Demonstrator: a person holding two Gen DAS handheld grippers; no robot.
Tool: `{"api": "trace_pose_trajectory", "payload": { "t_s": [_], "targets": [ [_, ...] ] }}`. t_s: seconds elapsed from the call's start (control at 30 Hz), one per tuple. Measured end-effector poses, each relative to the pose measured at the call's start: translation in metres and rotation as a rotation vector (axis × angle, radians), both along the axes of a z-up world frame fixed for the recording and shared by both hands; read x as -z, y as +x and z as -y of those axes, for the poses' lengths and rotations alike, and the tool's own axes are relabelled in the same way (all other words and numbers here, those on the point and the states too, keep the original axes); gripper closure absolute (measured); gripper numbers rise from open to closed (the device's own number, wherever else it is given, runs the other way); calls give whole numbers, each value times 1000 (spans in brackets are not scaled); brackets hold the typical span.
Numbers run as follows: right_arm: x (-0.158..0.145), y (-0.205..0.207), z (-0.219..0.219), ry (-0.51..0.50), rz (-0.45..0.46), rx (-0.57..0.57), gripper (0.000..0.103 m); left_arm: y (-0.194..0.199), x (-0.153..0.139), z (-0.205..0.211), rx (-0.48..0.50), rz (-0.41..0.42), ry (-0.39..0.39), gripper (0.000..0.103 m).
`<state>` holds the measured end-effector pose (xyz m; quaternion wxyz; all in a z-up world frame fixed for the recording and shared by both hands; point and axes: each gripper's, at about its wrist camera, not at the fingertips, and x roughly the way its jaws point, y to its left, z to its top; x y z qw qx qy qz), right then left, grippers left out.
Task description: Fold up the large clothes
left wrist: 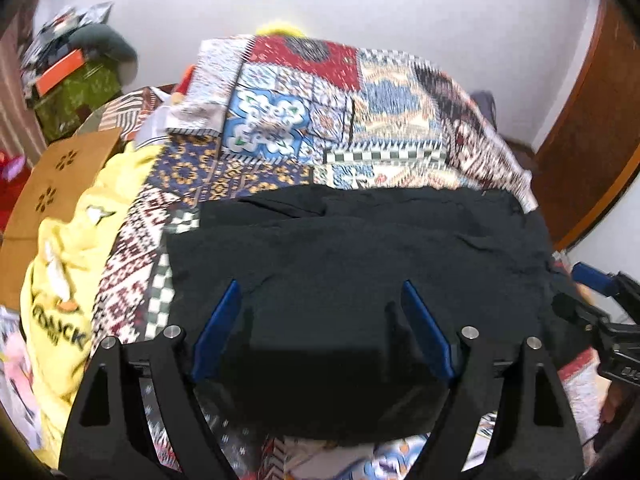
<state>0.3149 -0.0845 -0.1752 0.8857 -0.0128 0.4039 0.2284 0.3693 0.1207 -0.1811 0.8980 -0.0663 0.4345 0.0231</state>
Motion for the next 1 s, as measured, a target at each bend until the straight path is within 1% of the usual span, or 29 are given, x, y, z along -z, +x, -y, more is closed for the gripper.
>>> {"api": "trace_pose_trajectory", "payload": {
  "t_s": [0.07,0.17,0.2,0.27,0.33,0.43,0.6,0.7,0.77,0.83,0.87,1.0],
  "targets": [
    [-8,-9,-3,-8,29,-9,33,-19,-11,-15,-24,26,-45,21],
    [-18,-19,-8,-2,61,-23,33,-38,-19,-33,-62,46,-90,16],
    [-20,-22,-9,8,65,-27,32,-45,-19,-40,-77,47,-103,15],
    [-20,-25,-13,33,47,-40,31,-57,-15,-52,-101,42,-128,15],
    [-15,-27,-18,60,26,-54,31,-67,-4,-65,-133,21,-169,15],
    [-2,-25,-29,43,-9,-58,31,-78,21,-82,-178,-33,-267,15],
    [22,-21,-43,-19,-48,-64,30,-86,65,-95,-206,-95,-515,15],
    [33,-19,-44,-73,-36,-53,30,-80,88,-96,-206,-127,-647,15],
    [36,-19,-43,-83,-32,-59,29,-74,104,-95,-200,-143,-744,15],
    [36,-20,-42,-82,-24,-66,28,-69,116,-95,-214,-150,-821,15],
    [36,-21,-42,-82,-21,-68,27,-66,121,-96,-222,-148,-841,15],
    [38,-20,-43,-84,-18,-79,25,-55,124,-97,-235,-98,-857,15]
  ]
}}
